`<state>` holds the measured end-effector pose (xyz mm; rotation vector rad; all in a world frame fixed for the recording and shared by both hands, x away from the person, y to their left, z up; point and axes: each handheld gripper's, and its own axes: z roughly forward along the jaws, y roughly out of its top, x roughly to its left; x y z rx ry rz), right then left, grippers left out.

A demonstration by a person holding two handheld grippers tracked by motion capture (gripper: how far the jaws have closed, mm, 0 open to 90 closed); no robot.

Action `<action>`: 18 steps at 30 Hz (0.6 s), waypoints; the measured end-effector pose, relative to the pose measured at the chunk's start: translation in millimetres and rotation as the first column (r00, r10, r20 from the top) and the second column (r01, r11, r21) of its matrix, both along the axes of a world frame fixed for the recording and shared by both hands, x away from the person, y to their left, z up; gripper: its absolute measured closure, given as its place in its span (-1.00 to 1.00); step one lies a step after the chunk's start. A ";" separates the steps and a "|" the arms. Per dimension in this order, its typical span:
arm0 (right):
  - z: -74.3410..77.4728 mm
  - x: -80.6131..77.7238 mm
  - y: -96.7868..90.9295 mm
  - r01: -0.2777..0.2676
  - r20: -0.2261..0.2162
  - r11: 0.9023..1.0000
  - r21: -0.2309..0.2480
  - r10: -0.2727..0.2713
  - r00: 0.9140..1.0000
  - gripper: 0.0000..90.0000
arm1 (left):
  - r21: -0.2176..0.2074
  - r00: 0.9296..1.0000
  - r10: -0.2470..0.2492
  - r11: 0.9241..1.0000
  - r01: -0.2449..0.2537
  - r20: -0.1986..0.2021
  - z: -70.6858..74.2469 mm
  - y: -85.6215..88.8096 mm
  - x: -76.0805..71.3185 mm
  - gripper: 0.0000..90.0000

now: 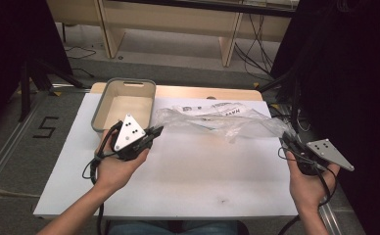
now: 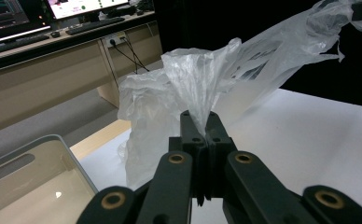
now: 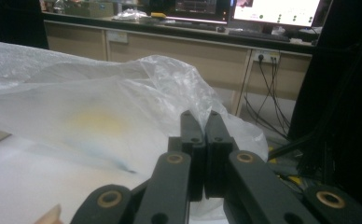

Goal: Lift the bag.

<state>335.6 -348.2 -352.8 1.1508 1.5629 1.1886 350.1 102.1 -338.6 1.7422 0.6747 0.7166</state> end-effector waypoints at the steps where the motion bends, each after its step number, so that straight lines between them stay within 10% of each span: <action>1: 0.9 0.3 0.6 -0.001 0.003 1.000 -0.001 0.001 1.000 0.99 | -0.003 1.000 0.003 1.000 -0.003 0.004 0.6 0.4 0.3 0.99; 18: 5.1 1.3 1.7 -0.009 0.012 1.000 0.013 0.009 1.000 0.99 | -0.041 0.999 -0.004 0.999 0.006 0.042 6.7 2.0 1.0 0.99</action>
